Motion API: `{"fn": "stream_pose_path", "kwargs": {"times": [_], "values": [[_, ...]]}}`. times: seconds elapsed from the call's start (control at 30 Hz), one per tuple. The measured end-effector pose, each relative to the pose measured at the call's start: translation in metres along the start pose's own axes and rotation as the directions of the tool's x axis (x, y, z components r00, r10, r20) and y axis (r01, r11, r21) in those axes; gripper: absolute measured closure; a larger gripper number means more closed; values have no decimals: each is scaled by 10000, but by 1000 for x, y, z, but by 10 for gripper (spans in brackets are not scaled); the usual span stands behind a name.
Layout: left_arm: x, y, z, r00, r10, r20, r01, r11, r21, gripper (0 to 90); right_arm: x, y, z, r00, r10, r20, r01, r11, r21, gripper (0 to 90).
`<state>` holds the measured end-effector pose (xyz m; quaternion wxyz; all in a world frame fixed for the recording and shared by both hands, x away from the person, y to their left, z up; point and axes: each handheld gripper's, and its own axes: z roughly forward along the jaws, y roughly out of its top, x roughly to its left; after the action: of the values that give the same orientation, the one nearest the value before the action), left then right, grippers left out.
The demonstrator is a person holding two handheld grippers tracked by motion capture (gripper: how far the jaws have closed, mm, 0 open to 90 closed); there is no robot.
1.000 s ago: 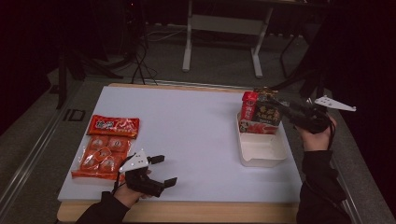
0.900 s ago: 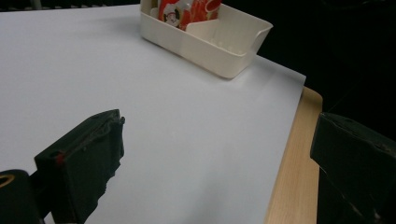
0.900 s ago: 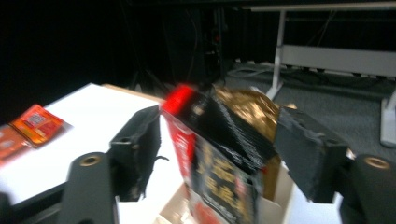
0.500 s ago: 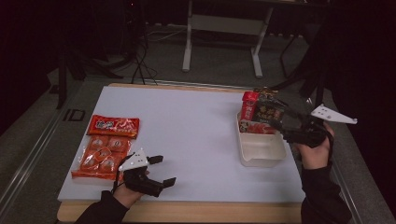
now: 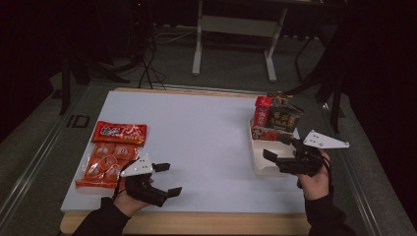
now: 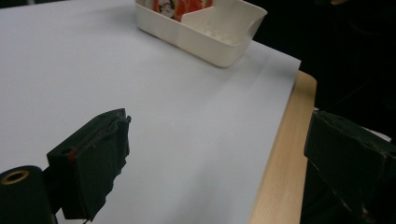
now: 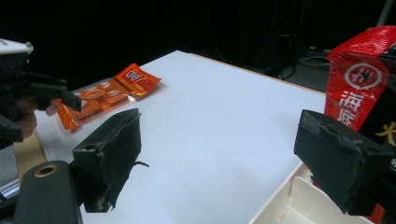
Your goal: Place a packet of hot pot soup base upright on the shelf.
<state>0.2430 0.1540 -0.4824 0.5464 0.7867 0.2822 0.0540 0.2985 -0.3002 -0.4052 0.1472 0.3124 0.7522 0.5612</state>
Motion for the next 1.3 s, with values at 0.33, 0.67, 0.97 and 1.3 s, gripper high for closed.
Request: {"fn": "stream_pose_path", "kwargs": {"times": [0.33, 0.67, 0.97, 1.3], "values": [[16, 14, -38, 9941, 11, -1087, -74, 9984, -569, 320, 28, -5, -1, 9975, -86, -702, 82, 9999, -57, 147], [42, 15, -89, 9645, -454, -2603, 225, 9957, -904, 607, 39, -11, -5, 9956, -153, -927, 153, 9999, -8, 147], [68, 3, -120, 9170, -1102, -3834, 806, 9924, -927, 800, 43, -17, -5, 9935, -44, -1134, 58, 9999, 117, 147], [105, -22, -139, 8258, -1446, -5451, 1243, 9895, -742, 897, 45, -20, -1, 9920, -224, -1241, 231, 9997, 37, 146]]}}
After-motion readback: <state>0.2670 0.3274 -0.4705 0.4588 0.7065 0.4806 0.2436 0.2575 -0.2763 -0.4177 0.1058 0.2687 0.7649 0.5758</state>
